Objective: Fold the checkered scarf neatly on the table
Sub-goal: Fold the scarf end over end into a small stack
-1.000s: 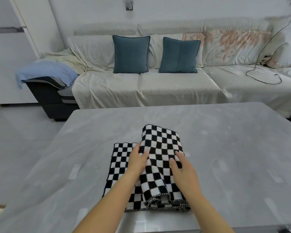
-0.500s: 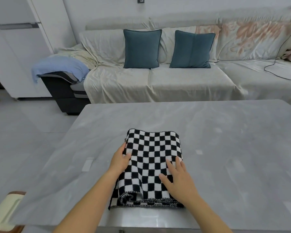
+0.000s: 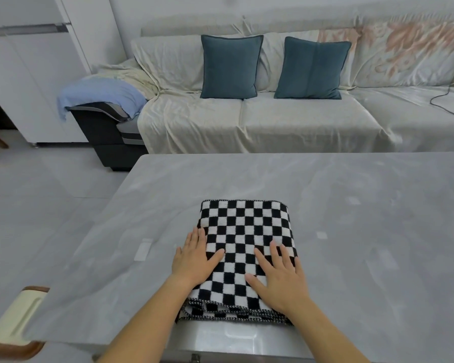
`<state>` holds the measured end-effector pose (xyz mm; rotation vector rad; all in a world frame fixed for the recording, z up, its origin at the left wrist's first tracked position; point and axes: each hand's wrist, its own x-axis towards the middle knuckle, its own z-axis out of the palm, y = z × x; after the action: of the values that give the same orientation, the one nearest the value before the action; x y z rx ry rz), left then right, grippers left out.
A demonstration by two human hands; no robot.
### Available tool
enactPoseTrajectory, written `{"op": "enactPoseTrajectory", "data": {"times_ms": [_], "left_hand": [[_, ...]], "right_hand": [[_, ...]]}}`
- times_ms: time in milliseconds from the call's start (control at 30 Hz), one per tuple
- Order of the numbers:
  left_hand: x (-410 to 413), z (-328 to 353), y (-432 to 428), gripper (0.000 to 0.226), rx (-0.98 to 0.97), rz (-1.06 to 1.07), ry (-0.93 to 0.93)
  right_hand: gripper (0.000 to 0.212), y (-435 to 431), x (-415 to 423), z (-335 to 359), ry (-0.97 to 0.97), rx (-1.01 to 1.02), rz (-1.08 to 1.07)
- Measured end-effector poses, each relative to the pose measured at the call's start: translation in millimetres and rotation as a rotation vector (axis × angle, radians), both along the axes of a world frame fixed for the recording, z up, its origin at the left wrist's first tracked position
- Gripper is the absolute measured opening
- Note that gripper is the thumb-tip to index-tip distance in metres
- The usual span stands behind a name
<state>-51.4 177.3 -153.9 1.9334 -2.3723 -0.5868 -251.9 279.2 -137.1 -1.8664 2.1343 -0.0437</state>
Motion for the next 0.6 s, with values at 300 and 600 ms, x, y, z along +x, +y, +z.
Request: {"op": "enactPoseTrajectory", "data": {"times_ms": [300,600], "left_hand": [[-38.9,23.8,-28.0,0.084,-0.183,-0.124,-0.047],[-46.4,3.0,-42.4,0.085,-0.108,-0.067,-0.124]], "right_hand": [[0.081,-25.2,-7.9,12.6,0.012,-0.013,0.007],[0.081,-35.5,-5.3,-7.4,0.082,-0.001,0.042]]}}
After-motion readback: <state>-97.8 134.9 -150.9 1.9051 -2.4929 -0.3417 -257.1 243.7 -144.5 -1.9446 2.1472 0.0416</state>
